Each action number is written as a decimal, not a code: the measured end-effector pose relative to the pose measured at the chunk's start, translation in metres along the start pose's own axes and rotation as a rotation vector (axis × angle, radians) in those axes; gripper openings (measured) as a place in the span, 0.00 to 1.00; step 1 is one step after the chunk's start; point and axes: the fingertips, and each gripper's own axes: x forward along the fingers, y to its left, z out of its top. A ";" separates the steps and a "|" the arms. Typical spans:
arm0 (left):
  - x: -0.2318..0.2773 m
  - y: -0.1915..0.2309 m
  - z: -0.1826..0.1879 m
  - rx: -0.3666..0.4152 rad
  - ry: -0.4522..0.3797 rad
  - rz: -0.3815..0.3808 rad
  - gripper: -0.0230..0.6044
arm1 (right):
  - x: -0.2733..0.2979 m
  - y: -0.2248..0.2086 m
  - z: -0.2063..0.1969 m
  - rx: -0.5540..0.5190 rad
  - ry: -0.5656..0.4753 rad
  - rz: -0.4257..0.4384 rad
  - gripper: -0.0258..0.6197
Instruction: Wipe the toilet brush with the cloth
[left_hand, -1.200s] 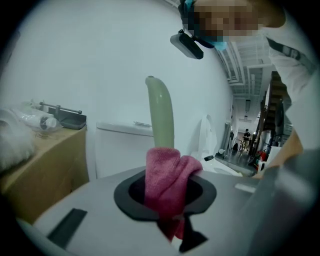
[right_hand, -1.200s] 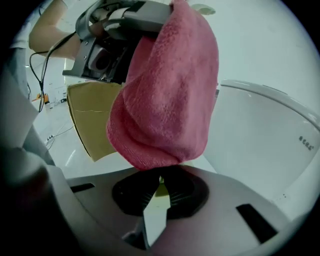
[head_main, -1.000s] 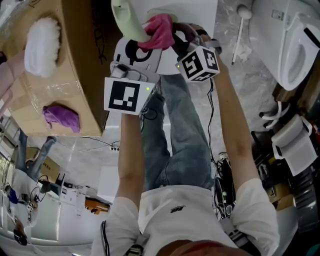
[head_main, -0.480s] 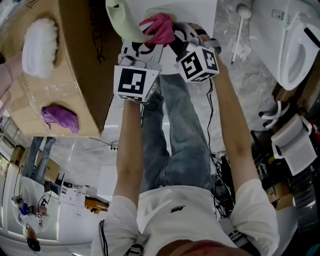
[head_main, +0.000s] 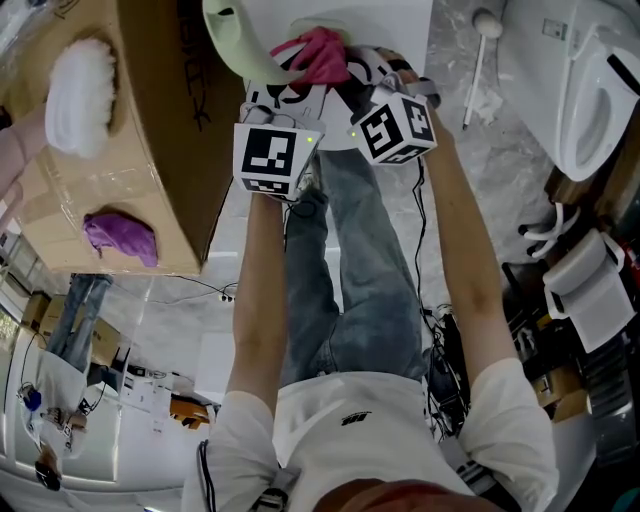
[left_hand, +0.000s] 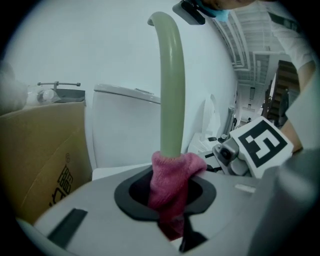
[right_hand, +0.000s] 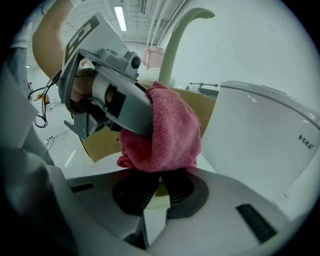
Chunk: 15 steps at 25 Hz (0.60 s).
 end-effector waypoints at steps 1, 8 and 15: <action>-0.001 0.000 0.001 0.003 0.005 0.004 0.16 | 0.000 0.000 0.000 0.001 -0.001 -0.001 0.08; -0.016 -0.002 0.027 -0.002 -0.046 0.022 0.16 | 0.000 0.000 0.000 0.000 -0.004 -0.007 0.08; -0.040 -0.006 0.067 0.004 -0.096 0.042 0.16 | 0.000 -0.001 0.001 0.003 -0.002 -0.009 0.08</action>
